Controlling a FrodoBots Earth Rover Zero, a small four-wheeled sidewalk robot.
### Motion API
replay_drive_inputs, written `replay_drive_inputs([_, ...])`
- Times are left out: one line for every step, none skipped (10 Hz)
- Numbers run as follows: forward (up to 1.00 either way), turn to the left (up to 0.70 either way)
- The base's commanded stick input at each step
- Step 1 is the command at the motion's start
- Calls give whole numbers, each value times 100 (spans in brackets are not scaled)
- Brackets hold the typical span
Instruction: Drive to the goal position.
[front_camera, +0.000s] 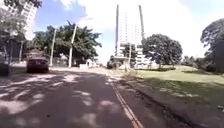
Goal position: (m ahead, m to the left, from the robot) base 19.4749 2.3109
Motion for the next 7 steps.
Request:
replay_drive_inputs([70,0])
replay_drive_inputs([70,0])
replay_drive_inputs([70,0])
replay_drive_inputs([70,0])
replay_drive_inputs([70,0])
replay_drive_inputs([70,0])
replay_drive_inputs([70,0])
